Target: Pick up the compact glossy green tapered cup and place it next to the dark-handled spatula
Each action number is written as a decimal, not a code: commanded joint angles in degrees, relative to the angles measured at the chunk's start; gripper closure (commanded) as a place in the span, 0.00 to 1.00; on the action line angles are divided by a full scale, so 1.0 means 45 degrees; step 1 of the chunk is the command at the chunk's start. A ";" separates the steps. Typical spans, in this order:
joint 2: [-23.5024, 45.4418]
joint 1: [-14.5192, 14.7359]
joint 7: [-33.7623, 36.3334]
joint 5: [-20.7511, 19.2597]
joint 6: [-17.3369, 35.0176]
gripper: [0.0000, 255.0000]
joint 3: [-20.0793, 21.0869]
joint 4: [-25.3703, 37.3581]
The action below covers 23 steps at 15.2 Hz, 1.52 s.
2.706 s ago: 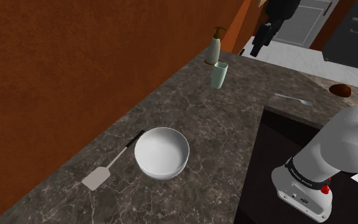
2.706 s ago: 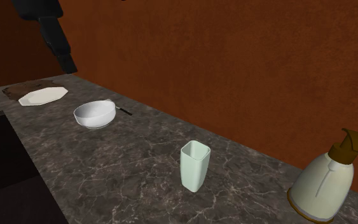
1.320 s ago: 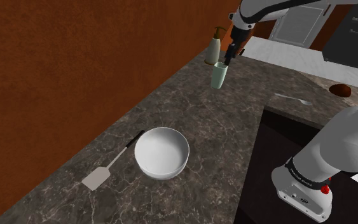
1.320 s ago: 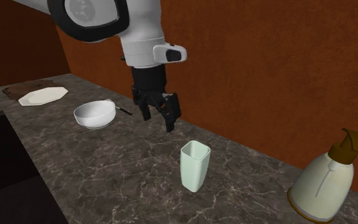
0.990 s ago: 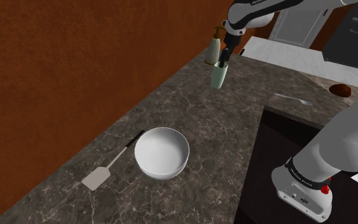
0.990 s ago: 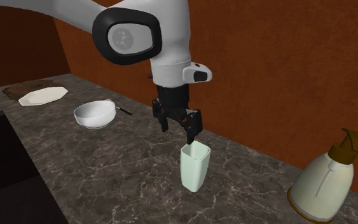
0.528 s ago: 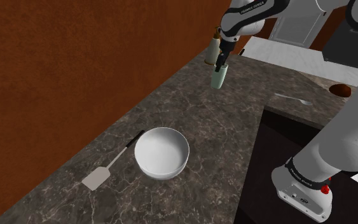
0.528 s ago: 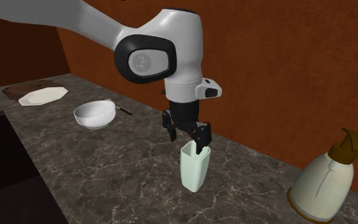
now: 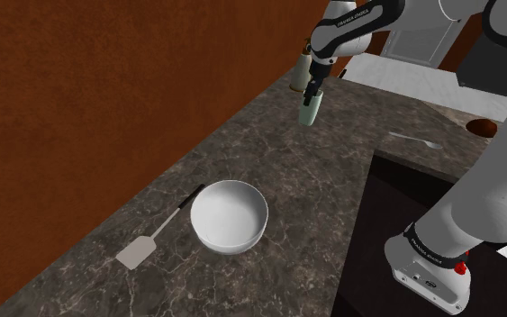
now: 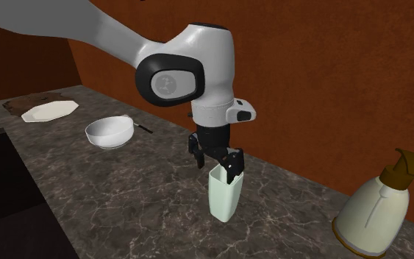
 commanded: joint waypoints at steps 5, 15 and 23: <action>0.0002 0.0000 -0.0001 0.0001 0.0002 1.00 0.0000 0.0001; -0.0225 0.0015 0.0069 -0.0091 -0.0463 1.00 -0.0018 0.0248; -0.0728 0.0042 0.0224 -0.0289 -0.1729 1.00 -0.0047 0.1033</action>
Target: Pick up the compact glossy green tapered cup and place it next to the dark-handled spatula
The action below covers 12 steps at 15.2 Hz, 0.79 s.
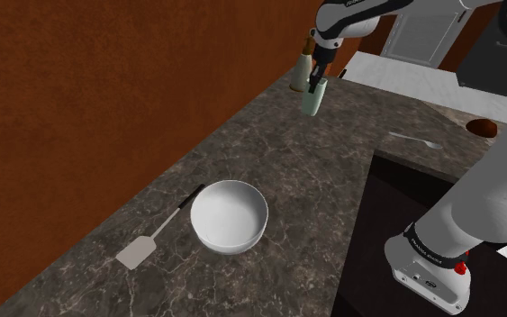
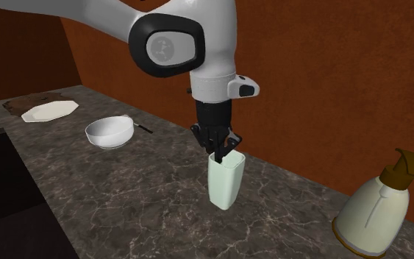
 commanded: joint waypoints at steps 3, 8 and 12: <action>-0.0209 0.0008 0.0061 -0.0081 -0.0665 1.00 -0.0010 0.0463; -0.0401 0.0015 0.0124 -0.0154 -0.1479 1.00 -0.0017 0.1093; -0.0507 0.0016 0.0164 -0.0195 -0.2139 1.00 -0.0021 0.1652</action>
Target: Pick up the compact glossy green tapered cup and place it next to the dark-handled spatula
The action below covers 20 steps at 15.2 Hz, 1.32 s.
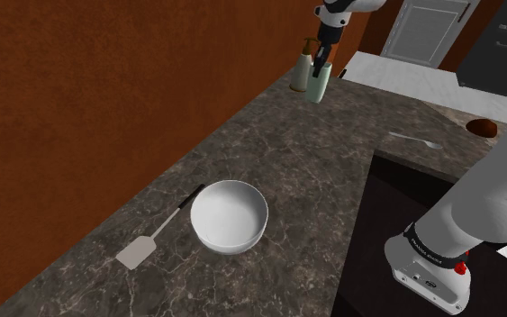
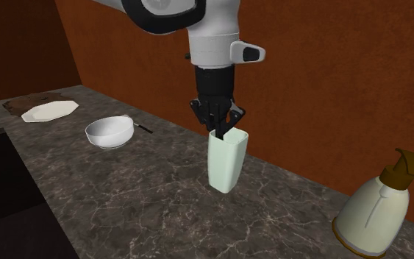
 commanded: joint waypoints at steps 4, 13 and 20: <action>-0.0111 0.0005 0.0052 -0.0044 -0.0850 1.00 -0.0001 0.0743; -0.0075 -0.0016 0.0085 -0.0049 -0.2400 1.00 -0.0017 0.2329; -0.0241 0.0128 0.0383 -0.0120 -0.3335 1.00 0.0095 0.3111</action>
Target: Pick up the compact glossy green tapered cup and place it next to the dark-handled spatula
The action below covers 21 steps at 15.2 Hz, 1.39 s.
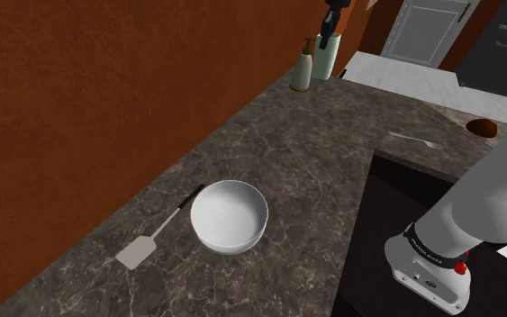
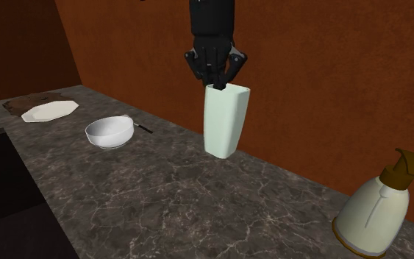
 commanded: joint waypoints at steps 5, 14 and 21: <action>-0.1526 0.0850 0.1653 -0.0445 0.0256 1.00 0.0775 -0.1706; -0.3222 0.2017 0.4417 -0.0662 0.0475 1.00 0.2335 -0.3603; -0.3814 0.2873 0.6566 -0.0539 0.0484 1.00 0.3661 -0.4216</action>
